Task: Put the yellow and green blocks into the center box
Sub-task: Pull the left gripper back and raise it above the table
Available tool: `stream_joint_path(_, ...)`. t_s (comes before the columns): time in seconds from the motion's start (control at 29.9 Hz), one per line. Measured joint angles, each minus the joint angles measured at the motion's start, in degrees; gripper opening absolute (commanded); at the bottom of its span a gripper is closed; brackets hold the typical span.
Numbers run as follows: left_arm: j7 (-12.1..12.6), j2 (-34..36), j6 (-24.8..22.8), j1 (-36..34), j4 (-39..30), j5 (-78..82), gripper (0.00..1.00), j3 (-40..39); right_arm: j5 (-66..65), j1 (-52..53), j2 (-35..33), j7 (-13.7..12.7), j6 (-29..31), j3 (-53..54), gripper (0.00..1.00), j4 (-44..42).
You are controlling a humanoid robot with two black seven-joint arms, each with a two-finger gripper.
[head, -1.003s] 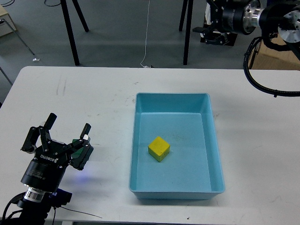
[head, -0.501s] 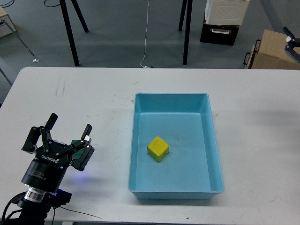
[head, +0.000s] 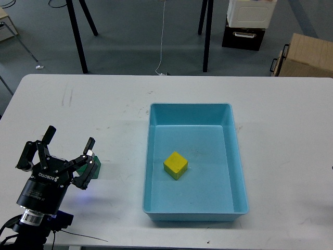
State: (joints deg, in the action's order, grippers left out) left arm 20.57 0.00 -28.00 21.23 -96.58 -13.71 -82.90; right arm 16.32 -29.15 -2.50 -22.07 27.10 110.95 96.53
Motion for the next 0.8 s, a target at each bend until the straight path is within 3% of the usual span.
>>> stream_joint_path(0.43, -1.4, 0.3, 0.0, -0.9, 0.1, 0.0, 1.00, -2.7, -0.5, -1.3, -0.2, -0.3, -2.0, -1.8, 1.00, 0.5)
stream_joint_path(0.57, -2.0, 1.1, 0.0, -4.7, 1.9, -0.3, 1.00, -10.1, -0.2, -4.4, -2.1, -0.3, -3.8, 0.2, 1.00, 2.3)
stream_joint_path(0.67, -1.8, 1.2, 0.0, -8.5, 7.3, -1.0, 1.00, -15.1, 0.0, -6.0, -3.5, -0.3, -4.2, 1.1, 1.00, 2.6)
stream_joint_path(0.8, -1.7, 5.5, 0.0, -14.5, 11.2, -5.5, 1.00, -17.1, 0.0, -6.4, -2.7, -0.1, -4.3, 0.4, 1.00, 2.7)
